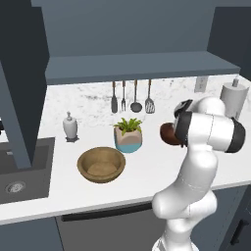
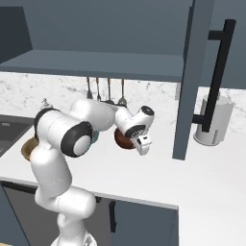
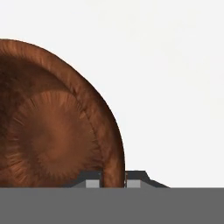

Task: Pick up the bowls on the counter and stack them on top of one another in the open cabinet. Place the smaller bowl on top of the larger bowl.

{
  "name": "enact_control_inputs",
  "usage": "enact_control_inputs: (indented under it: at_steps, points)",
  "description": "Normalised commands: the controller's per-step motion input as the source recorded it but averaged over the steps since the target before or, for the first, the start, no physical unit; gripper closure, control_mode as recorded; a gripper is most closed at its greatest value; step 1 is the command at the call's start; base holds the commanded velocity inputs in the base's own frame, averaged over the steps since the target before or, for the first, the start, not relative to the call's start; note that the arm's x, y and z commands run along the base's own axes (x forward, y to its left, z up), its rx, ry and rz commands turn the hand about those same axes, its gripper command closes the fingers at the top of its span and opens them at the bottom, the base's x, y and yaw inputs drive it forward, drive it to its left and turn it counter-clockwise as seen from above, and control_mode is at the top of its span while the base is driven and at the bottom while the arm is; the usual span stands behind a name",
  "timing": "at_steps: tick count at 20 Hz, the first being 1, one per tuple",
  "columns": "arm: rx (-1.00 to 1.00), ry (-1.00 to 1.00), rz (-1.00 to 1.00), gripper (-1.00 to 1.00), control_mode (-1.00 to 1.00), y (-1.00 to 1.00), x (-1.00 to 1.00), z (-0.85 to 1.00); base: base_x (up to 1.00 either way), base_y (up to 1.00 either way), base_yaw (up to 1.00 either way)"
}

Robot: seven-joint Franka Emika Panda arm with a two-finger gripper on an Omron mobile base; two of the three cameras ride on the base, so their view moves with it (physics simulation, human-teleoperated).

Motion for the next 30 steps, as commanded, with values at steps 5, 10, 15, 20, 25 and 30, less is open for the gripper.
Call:
enact_control_inputs:
  at_steps: [5, 10, 15, 20, 25, 30]
  points:
    - [-0.04, -0.28, 0.12, 1.00, -1.00, 0.37, -1.00, 0.83, 0.00, 0.00, 0.00]
    - [-0.14, -0.11, 0.19, 1.00, -1.00, 0.96, -1.00, 0.78, 0.00, 0.00, 0.00]
    - [-0.18, 0.00, 0.20, 1.00, -1.00, 1.00, -1.00, 0.77, 0.00, 0.00, 0.00]
    - [-0.17, 0.00, 0.21, 1.00, -1.00, 1.00, -0.85, 0.57, 0.00, 0.00, 0.00]
    - [-0.10, 0.00, 0.11, 1.00, -1.00, 1.00, -0.15, 0.04, 0.00, 0.00, 0.00]
    - [0.00, 0.00, -0.05, 1.00, -1.00, 1.00, 0.40, 0.00, 0.00, 0.00, 0.00]
